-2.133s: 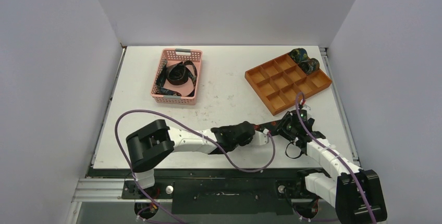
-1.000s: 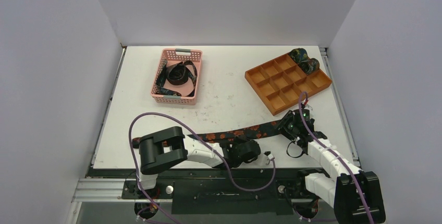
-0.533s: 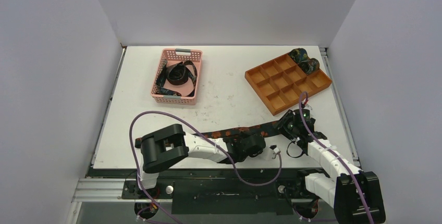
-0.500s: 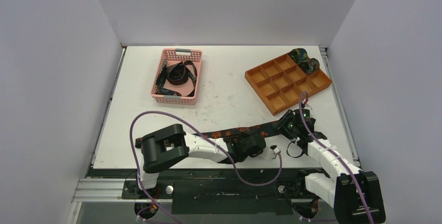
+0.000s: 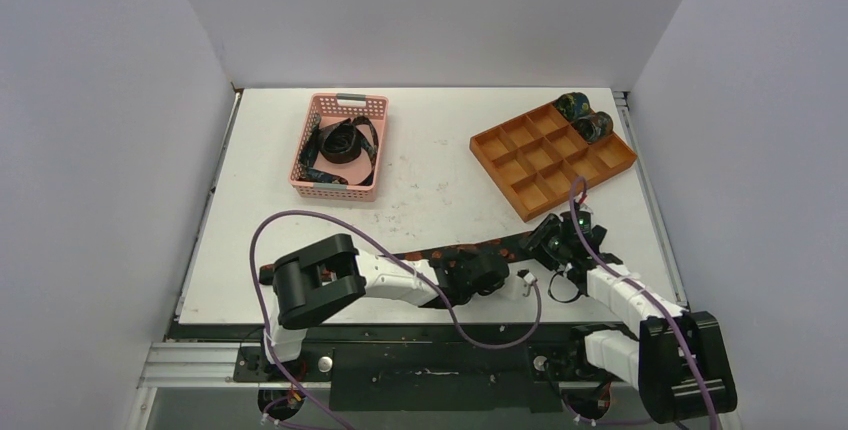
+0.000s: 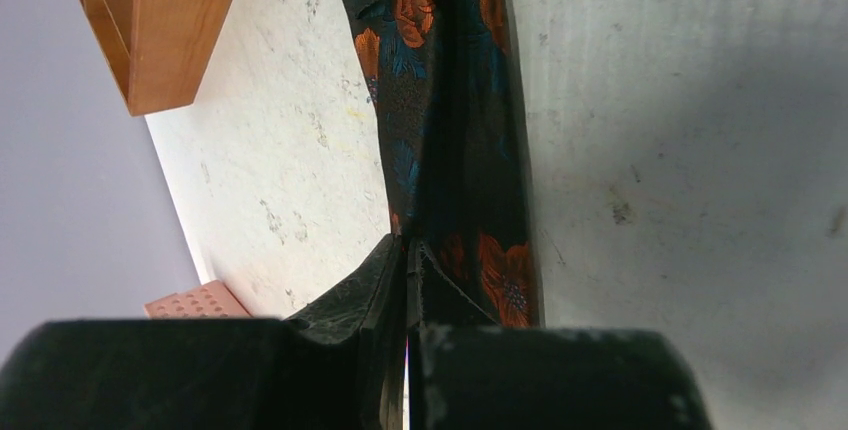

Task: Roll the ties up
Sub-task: Flatten out the tie at the center of the board.

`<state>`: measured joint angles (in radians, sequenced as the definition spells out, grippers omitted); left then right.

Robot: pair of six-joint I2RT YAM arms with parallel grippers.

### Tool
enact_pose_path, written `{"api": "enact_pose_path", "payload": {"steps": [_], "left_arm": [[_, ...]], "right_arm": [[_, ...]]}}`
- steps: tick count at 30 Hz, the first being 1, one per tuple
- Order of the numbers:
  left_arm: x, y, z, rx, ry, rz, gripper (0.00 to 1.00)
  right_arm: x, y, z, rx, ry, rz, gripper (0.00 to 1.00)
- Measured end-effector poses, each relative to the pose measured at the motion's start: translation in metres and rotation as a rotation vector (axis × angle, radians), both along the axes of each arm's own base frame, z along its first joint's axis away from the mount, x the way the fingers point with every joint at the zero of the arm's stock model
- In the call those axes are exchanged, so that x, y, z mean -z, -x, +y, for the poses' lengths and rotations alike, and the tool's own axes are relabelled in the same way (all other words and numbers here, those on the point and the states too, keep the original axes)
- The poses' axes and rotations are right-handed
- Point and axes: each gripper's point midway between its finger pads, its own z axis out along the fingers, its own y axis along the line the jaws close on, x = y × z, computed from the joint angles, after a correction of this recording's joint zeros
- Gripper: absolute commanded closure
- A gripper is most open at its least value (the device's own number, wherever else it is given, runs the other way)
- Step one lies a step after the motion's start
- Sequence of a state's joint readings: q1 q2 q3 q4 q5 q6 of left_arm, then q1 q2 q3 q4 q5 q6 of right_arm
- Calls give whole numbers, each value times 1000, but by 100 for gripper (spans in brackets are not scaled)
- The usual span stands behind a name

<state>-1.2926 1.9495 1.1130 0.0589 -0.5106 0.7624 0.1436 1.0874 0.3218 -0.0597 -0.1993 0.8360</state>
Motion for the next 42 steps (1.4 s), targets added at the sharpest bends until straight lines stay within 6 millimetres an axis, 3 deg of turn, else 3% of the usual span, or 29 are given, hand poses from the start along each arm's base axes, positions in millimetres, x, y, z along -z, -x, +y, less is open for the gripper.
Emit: {"api": "enact_pose_path", "payload": {"steps": [21,31,42], "left_arm": [[-7,-1,-11,-19,64,38,100],[12,5,-10,-20,37,76,100],[21,11,-12,-14,41,129,100]], "right_arm": [[-2,-4,29,-44,-73,-23,63],[-5,-1,23,-23,-54,-22,65],[-2,-5,32,-21,-110,-6,63]]}}
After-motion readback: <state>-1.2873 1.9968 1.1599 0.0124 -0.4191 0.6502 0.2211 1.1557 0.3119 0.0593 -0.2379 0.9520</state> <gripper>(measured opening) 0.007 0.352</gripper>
